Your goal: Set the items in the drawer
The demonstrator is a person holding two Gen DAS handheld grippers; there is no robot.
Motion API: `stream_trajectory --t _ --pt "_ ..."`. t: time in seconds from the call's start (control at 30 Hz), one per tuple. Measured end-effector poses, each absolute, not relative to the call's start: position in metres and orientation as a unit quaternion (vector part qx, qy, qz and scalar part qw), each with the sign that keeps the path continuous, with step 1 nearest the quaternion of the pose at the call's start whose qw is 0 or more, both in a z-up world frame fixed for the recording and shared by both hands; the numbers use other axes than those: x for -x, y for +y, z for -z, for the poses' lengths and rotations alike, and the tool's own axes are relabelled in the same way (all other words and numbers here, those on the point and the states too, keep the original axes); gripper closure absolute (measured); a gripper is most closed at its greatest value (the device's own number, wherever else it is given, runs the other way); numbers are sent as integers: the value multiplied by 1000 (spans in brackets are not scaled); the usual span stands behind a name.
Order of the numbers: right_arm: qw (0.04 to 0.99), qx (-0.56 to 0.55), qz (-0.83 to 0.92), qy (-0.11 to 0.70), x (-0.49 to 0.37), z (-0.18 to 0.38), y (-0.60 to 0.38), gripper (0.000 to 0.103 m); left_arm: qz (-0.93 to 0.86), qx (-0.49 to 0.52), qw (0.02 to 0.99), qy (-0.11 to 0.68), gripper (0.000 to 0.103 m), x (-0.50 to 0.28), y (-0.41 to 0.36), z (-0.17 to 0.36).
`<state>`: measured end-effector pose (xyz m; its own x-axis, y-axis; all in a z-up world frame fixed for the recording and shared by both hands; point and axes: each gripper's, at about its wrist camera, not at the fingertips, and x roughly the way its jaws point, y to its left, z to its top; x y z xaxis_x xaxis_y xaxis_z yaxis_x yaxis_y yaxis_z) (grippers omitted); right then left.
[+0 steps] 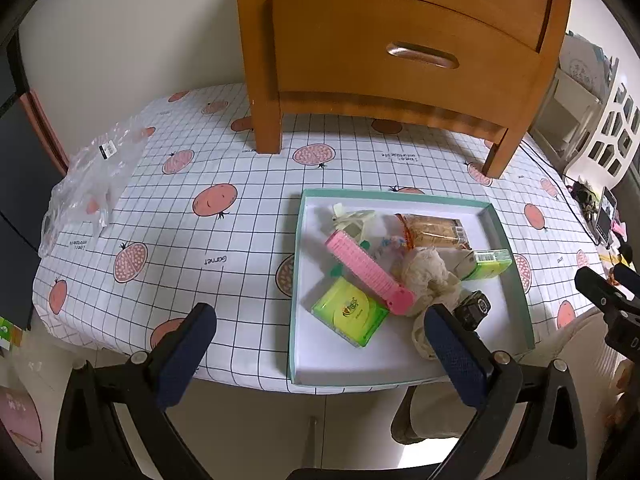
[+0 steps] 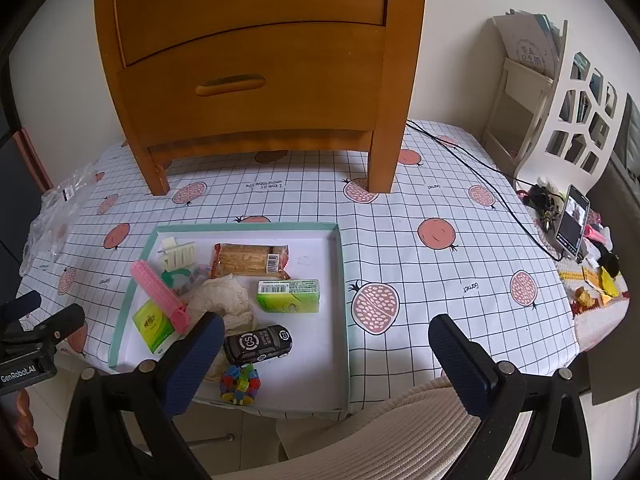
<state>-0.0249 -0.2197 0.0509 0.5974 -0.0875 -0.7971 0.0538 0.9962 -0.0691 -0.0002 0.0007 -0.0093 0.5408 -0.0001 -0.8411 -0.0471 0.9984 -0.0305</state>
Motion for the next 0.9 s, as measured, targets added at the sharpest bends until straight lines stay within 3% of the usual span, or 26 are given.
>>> stream_trajectory --t 0.9 --pt "891 19 41 451 24 -50 -221 0 -16 24 875 483 0 1 1 12"
